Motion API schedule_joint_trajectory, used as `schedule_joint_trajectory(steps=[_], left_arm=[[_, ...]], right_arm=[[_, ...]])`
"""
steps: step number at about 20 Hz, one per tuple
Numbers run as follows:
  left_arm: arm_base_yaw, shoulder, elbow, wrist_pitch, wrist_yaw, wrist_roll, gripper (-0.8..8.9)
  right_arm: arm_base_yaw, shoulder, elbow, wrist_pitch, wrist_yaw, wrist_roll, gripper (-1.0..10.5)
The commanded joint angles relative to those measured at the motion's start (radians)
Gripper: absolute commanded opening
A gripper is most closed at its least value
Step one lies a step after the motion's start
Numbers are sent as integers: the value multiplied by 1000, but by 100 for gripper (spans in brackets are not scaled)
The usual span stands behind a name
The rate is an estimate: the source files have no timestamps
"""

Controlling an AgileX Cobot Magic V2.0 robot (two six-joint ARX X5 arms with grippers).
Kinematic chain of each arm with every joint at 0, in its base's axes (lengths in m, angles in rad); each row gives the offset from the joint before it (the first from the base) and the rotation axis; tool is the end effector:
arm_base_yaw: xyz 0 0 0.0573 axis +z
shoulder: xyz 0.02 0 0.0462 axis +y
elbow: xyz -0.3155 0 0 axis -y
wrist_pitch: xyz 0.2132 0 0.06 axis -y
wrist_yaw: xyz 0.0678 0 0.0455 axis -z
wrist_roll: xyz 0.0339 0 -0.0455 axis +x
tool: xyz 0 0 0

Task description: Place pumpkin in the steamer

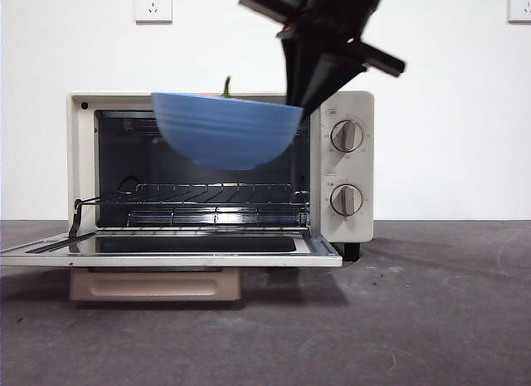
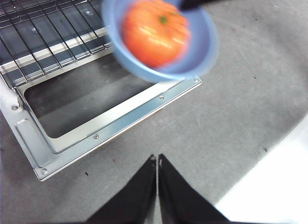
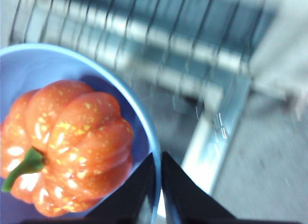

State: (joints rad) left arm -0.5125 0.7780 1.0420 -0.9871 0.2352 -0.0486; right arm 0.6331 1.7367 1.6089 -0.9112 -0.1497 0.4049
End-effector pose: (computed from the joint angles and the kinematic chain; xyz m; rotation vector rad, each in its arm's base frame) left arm 0.0493 -0.0368 0.3718 0.0579 0.7494 -0.6960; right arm 0.2732 0.2068 0.3597 0.0961 1.1514 0.4862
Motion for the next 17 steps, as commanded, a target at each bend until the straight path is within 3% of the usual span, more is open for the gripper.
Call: schedule_joint_trajectory(steps=[1, 7, 17], left_arm=[[-3, 6, 6, 14, -3, 14, 15], [-3, 6, 6, 14, -3, 23, 15], [-3, 6, 6, 15, -3, 38, 15]], right_arm=[[6, 92, 110, -8, 17, 94, 10], [6, 212, 193, -8, 51, 218, 10], [7, 232, 193, 72, 152, 370, 10]])
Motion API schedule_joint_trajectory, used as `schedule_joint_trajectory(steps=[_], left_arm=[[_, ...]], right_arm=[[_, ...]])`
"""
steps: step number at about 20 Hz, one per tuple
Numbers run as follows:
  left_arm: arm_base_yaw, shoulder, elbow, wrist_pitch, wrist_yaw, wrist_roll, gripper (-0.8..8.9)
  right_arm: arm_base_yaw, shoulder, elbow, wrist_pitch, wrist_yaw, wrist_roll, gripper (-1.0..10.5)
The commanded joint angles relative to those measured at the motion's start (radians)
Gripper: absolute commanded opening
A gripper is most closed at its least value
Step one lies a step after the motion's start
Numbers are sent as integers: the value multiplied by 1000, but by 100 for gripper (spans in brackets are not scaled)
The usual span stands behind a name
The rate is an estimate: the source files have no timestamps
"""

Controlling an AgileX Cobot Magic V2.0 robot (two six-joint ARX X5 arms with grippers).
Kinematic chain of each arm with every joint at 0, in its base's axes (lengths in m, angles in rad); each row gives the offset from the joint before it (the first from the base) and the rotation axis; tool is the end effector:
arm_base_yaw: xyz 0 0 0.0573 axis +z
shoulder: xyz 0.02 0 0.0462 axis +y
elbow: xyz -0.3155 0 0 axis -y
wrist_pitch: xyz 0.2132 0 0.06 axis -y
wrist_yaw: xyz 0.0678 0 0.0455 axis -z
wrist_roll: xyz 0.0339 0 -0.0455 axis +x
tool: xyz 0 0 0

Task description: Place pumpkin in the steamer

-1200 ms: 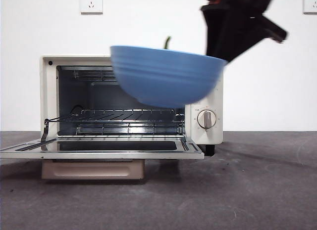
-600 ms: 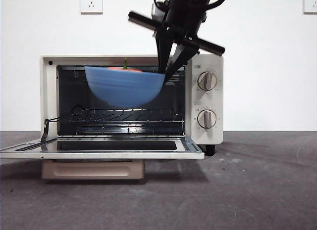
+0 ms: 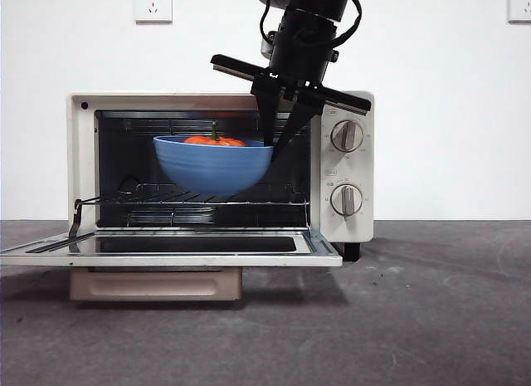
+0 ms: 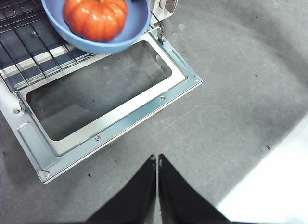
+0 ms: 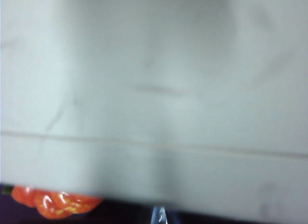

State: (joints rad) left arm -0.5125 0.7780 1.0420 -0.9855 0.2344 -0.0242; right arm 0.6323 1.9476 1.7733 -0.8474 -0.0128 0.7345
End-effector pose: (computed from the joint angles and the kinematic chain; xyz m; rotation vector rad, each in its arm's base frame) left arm 0.0494 -0.0368 0.3719 0.0802 0.7392 -0.7046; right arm 0.3301 0.2424 0.3322 0.3357 1.1345 0.1931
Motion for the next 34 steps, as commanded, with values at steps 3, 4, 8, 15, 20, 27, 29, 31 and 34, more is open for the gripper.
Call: schedule_joint_trajectory(steps=[3, 4, 8, 15, 20, 27, 29, 31, 34], left_arm=[[-3, 6, 6, 13, -2, 14, 15], [-3, 6, 6, 13, -2, 14, 15], [-3, 6, 6, 13, -2, 13, 15], [-3, 6, 6, 12, -2, 13, 15], [-3, 6, 6, 11, -2, 13, 15], [-3, 6, 6, 13, -2, 13, 15], [-3, 6, 6, 14, -2, 12, 15], [-3, 6, 6, 14, -2, 12, 15], [-3, 6, 6, 23, -2, 6, 15]], right_arm=[[7, 22, 29, 8, 40, 68, 10], [7, 22, 29, 8, 44, 70, 10], [7, 22, 29, 9, 47, 70, 23], [20, 22, 29, 16, 50, 69, 170], [31, 7, 29, 14, 60, 42, 171], [34, -75, 30, -30, 66, -23, 171], [34, -113, 30, -47, 64, -84, 171], [34, -161, 30, -59, 54, -188, 171], [34, -247, 30, -94, 5, -377, 171]])
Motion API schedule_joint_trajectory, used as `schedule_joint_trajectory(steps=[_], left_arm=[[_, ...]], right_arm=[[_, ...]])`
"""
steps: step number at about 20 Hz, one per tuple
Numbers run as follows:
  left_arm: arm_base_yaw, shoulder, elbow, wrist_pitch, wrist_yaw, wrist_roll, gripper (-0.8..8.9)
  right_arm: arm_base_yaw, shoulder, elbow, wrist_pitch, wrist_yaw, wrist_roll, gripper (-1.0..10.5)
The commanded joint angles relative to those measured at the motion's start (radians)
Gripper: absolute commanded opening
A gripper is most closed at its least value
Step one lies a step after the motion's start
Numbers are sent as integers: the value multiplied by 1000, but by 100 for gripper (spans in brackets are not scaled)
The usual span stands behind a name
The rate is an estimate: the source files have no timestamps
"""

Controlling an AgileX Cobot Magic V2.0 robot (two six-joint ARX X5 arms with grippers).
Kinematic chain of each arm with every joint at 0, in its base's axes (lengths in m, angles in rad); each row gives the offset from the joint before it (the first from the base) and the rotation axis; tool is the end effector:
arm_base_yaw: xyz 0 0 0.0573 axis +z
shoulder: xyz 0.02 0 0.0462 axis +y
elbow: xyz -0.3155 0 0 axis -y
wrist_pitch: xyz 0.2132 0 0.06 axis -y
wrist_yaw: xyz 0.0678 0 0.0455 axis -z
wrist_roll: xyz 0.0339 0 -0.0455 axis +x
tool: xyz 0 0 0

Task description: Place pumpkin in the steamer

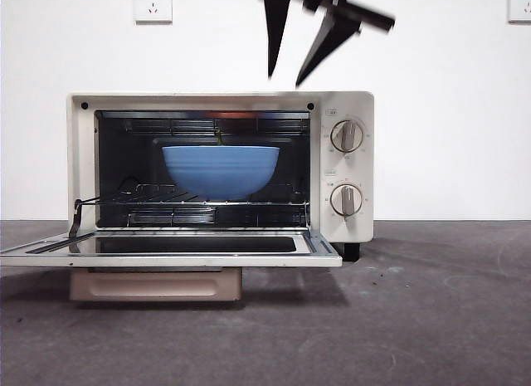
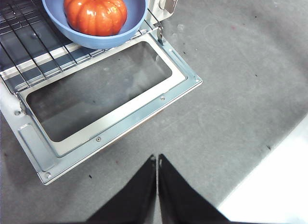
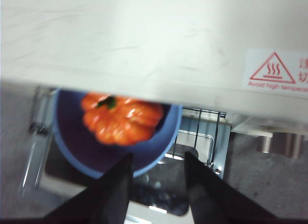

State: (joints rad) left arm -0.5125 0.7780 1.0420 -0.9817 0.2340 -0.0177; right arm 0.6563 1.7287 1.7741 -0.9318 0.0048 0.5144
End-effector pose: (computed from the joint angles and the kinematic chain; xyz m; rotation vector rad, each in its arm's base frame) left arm 0.0496 -0.0369 0.3722 0.0857 0.7331 -0.7070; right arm 0.2728 0.2099 0.4059 0.1742 0.9766 0.3699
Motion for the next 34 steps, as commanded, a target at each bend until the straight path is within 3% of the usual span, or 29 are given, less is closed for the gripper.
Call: schedule_joint_trajectory(steps=[1, 6, 9, 16, 21, 29, 34], left_arm=[[-3, 6, 6, 24, -2, -3, 15], [-3, 6, 6, 37, -3, -25, 15], [3, 6, 6, 39, -10, -29, 15], [16, 6, 6, 40, -10, -48, 15], [16, 6, 6, 41, -10, -54, 15], [29, 6, -10, 116, -11, -83, 14], [233, 13, -119, 249, -12, -103, 13]], right_arm=[[11, -59, 29, -27, -12, -211, 171], [16, -211, 22, -87, -19, -352, 171], [16, -319, -55, -84, -74, -389, 171], [16, -695, -587, 197, -254, -404, 171], [16, -868, -813, 251, -323, -414, 171], [16, -919, -840, 262, -323, -425, 171], [16, -921, -840, 248, -323, -425, 171]])
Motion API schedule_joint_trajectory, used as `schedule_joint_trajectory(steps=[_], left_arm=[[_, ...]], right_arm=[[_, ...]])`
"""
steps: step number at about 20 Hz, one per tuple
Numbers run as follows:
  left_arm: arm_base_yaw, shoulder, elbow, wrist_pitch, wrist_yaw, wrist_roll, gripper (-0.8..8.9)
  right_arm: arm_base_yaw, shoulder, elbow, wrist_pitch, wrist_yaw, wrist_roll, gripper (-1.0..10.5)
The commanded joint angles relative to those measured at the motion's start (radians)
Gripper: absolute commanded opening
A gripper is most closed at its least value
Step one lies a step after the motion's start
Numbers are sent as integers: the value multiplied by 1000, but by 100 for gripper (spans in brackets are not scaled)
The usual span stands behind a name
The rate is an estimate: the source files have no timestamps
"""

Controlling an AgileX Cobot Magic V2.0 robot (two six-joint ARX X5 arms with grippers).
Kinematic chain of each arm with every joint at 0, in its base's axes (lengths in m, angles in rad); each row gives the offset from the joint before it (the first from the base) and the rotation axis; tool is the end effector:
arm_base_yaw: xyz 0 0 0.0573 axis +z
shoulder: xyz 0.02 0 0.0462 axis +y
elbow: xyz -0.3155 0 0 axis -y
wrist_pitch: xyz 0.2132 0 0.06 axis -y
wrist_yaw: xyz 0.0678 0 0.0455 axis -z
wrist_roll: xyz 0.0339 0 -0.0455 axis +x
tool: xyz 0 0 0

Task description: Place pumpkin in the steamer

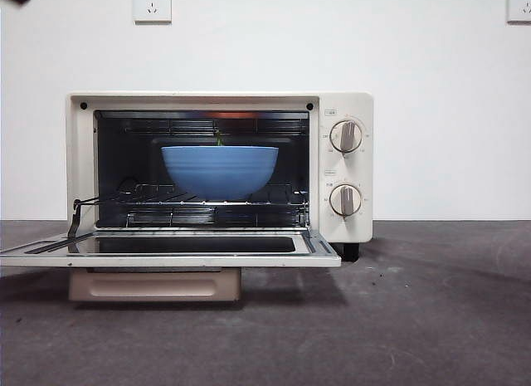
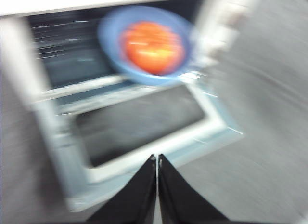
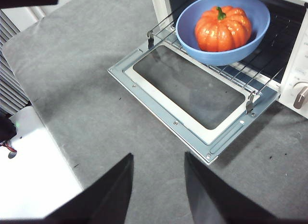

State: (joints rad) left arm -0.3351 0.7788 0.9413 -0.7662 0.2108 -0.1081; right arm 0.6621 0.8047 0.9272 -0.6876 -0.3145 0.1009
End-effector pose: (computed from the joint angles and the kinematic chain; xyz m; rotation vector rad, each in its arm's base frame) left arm 0.0725 -0.0328 0.3615 -0.0642 0.6377 -0.4954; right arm 0.0645 0.0636 0.3629 -0.0113 0.6257 0.9188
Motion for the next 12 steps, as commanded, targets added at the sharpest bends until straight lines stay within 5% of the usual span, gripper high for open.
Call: schedule_joint_trajectory(steps=[1, 6, 12], left_arm=[[113, 20, -47, 63, 53, -13, 13], [383, 159, -164, 198, 270, -6, 13], [479, 457, -178, 315, 288, 11, 13]], right_arm=[[10, 3, 7, 3, -3, -12, 171], [10, 3, 7, 2, -3, -26, 171], [10, 3, 7, -1, -3, -48, 171]])
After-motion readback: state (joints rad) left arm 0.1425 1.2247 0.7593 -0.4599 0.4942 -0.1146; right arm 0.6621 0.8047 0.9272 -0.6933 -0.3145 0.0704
